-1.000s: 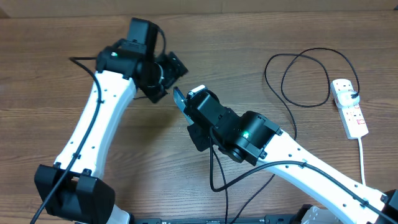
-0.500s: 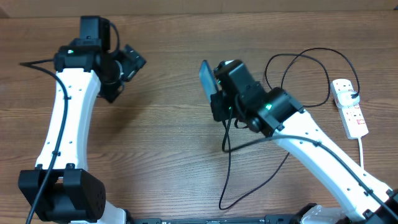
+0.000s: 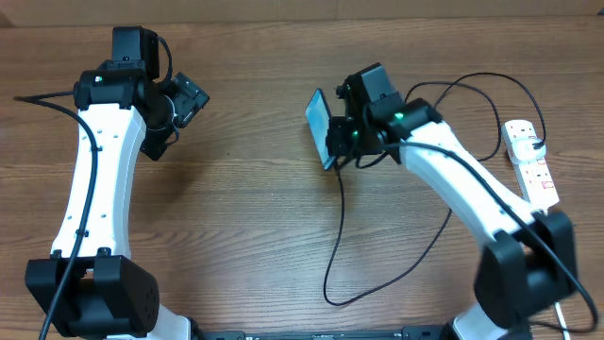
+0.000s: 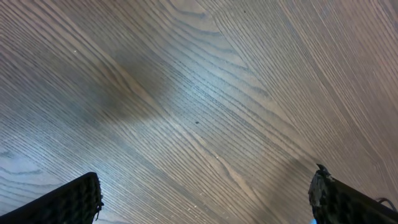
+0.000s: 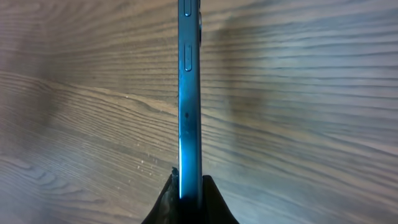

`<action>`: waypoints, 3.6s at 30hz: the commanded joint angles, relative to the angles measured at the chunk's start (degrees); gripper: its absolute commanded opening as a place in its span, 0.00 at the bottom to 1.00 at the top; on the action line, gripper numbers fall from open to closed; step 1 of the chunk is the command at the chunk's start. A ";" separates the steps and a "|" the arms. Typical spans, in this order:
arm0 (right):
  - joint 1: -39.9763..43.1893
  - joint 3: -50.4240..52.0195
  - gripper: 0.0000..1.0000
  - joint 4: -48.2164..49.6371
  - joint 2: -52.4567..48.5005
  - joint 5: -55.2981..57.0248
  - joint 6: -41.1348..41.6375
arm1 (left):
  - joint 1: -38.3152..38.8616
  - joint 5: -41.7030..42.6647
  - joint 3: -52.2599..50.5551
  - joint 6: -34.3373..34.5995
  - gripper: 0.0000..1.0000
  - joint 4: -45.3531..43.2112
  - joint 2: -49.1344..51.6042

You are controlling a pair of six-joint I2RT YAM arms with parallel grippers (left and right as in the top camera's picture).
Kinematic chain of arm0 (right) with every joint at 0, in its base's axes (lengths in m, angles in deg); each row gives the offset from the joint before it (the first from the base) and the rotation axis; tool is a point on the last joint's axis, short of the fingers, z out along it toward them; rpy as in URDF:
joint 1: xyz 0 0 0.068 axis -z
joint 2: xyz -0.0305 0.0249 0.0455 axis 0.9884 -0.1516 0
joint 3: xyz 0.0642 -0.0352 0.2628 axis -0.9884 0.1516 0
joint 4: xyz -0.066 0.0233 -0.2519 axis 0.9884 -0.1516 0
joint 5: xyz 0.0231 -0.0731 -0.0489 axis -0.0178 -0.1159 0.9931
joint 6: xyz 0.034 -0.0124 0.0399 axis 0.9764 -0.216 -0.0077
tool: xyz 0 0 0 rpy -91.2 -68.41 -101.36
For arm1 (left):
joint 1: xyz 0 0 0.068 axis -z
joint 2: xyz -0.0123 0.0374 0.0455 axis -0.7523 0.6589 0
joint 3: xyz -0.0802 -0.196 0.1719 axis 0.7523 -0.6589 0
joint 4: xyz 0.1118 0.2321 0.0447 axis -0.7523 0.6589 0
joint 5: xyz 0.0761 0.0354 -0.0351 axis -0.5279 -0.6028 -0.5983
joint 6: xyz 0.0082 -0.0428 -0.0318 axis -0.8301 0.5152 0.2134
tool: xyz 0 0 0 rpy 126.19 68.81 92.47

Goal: Plug charger to phone and switch on socket
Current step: 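Lower the phone with the right gripper onto the table center, then open the right gripper and release the phone flat on the table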

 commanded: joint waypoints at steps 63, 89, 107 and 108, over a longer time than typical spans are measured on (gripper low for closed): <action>-8.24 19.28 0.29 25.73 -5.66 2.19 7.76 | 0.13 -1.25 0.81 -1.70 1.00 0.17 -1.27; -8.24 19.28 0.46 24.87 -5.66 4.52 7.76 | 0.13 -1.25 0.81 -1.70 1.00 0.17 -1.27; -8.24 19.28 0.61 24.85 -5.66 6.32 7.78 | 0.13 -1.22 0.79 -1.70 1.00 0.17 -1.27; -8.24 19.28 0.61 24.87 -5.66 6.32 7.78 | 0.13 -1.22 0.81 -1.70 1.00 0.17 -1.27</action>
